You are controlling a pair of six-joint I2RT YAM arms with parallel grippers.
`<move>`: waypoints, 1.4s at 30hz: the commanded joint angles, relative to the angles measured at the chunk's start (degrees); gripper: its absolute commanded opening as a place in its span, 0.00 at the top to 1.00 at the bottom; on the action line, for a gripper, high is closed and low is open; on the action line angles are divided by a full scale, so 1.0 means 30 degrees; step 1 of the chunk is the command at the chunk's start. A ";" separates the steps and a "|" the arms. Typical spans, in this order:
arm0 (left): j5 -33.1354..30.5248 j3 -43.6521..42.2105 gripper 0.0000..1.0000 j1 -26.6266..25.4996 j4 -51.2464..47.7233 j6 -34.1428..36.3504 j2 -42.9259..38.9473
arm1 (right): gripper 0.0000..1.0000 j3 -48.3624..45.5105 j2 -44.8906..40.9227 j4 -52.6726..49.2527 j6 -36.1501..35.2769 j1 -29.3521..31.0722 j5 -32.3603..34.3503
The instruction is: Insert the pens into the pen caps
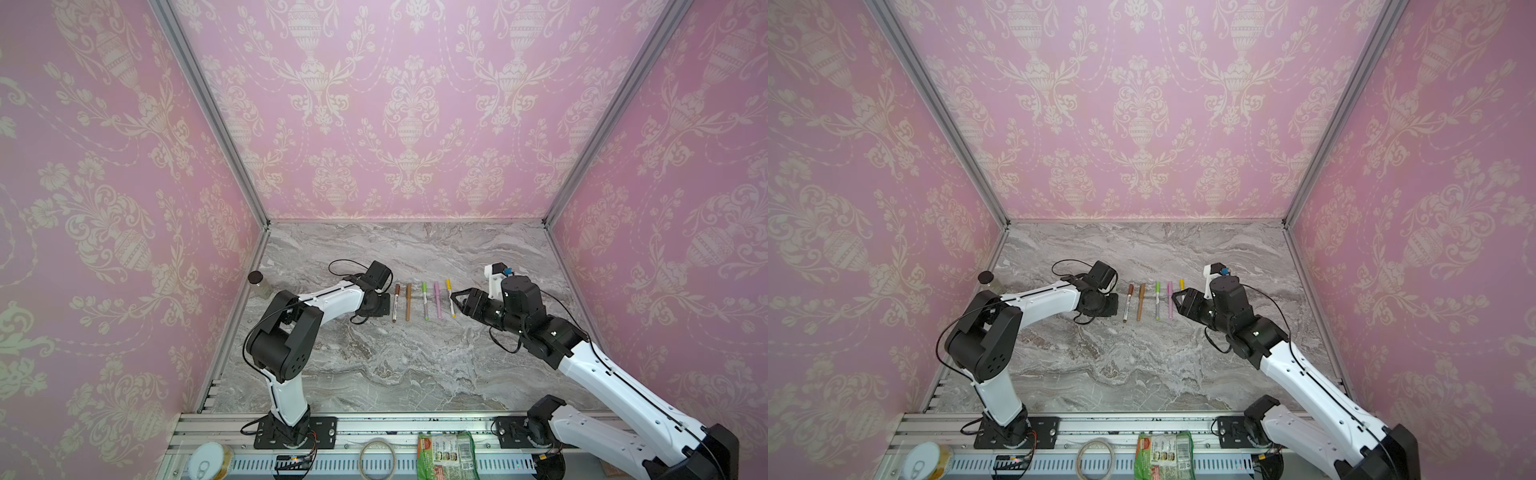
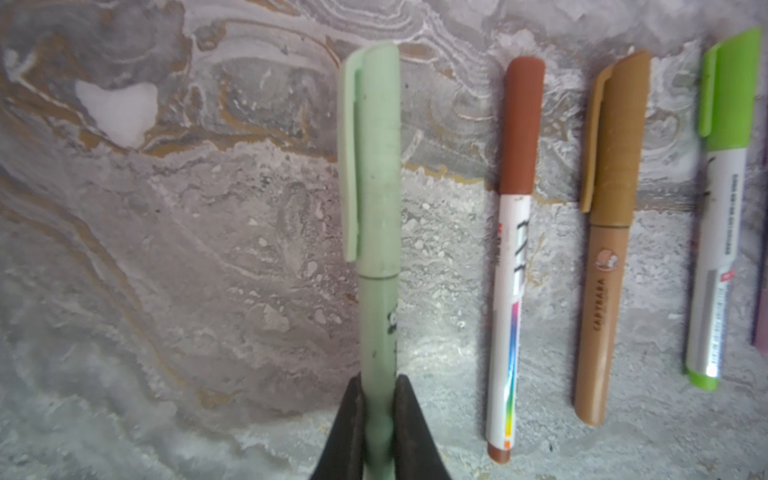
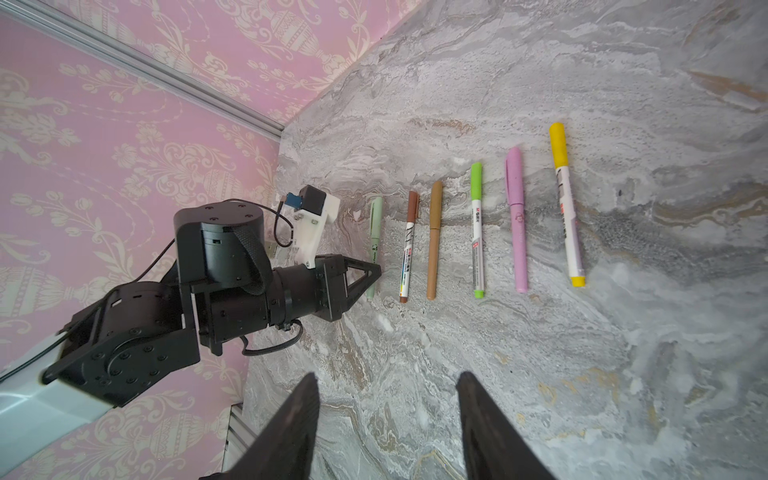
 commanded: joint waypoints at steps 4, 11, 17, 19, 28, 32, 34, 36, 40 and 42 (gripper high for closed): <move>-0.0121 -0.0382 0.85 0.0090 -0.0082 -0.0521 0.0268 | 0.44 -0.0536 -0.0622 0.0207 0.0226 -0.0148 -0.0069; -0.0069 -0.0325 0.75 0.0098 -0.0089 -0.0566 -0.0032 | 0.44 -0.0724 -0.0901 0.0150 0.0214 -0.0233 0.0012; 0.0046 0.0212 0.70 0.0098 -0.0237 -0.0292 -0.1378 | 0.40 -0.0031 -0.1657 -0.1282 -0.1029 -0.0900 0.0976; 0.0161 0.0599 0.66 0.0112 -0.0073 0.0317 -0.2593 | 0.39 0.0534 -0.1910 -0.1926 -0.2044 -0.1397 0.1608; -0.1707 0.0057 0.35 0.1131 0.5202 0.5047 -0.9646 | 0.35 0.0875 -0.1183 -0.1361 -0.3730 -0.6734 0.5025; -0.3516 -0.1525 0.15 0.2867 0.6892 0.6579 -1.1627 | 0.35 -0.0052 -0.0903 0.0265 -0.3353 -1.0991 0.4524; -0.4443 -0.2369 0.06 0.4568 0.7136 0.5978 -1.2332 | 0.35 -0.1089 -0.0802 0.1641 -0.2919 -1.3373 0.3854; -0.4816 -0.3887 0.01 0.6495 0.8201 0.4666 -1.3222 | 0.35 -0.2418 -0.0716 0.2805 -0.2222 -1.5073 0.3680; -0.5388 -0.7585 0.01 1.0398 1.0341 0.1752 -1.4333 | 0.36 -0.6008 -0.0802 0.6621 -0.2295 -1.6464 0.4954; -0.5867 -0.8938 0.01 1.1624 1.0873 0.1162 -1.4366 | 0.36 -0.8032 -0.0708 0.9207 -0.3351 -1.6467 0.6005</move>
